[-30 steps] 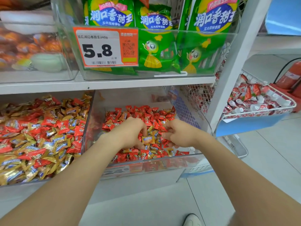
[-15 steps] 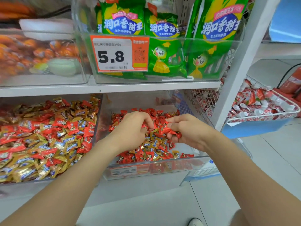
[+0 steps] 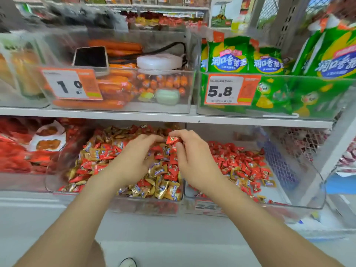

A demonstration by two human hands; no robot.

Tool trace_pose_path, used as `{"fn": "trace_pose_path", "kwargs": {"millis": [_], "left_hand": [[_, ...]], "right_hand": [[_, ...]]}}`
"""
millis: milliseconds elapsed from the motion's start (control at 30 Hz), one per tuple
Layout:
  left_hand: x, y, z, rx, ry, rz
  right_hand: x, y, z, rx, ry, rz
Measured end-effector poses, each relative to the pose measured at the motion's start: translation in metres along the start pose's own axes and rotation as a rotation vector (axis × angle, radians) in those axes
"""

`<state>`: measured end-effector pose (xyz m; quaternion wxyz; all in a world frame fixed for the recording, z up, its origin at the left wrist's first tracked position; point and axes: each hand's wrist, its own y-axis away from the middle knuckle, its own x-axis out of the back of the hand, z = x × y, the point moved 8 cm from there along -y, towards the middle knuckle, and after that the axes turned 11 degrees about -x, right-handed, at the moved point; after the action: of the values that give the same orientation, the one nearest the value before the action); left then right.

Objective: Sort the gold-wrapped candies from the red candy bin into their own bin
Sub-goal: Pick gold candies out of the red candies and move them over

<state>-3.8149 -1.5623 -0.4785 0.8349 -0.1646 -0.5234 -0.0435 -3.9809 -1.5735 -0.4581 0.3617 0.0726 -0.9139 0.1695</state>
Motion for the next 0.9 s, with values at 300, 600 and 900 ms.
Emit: {"fn": "trace_pose_path", "kwargs": {"millis": [300,600,900], "left_hand": [[0.026,0.007,0.06,-0.027,0.088,0.413],[-0.132,-0.07,0.144,0.046,-0.101,-0.348],[-0.165,-0.139,0.081,0.348,-0.085,-0.165]], "right_hand": [[0.031,-0.002,0.035,-0.01,0.081,-0.056],[0.119,0.015,0.24,-0.555,0.405,-0.092],[0.067,-0.054,0.233,-0.288,0.289,-0.179]]}}
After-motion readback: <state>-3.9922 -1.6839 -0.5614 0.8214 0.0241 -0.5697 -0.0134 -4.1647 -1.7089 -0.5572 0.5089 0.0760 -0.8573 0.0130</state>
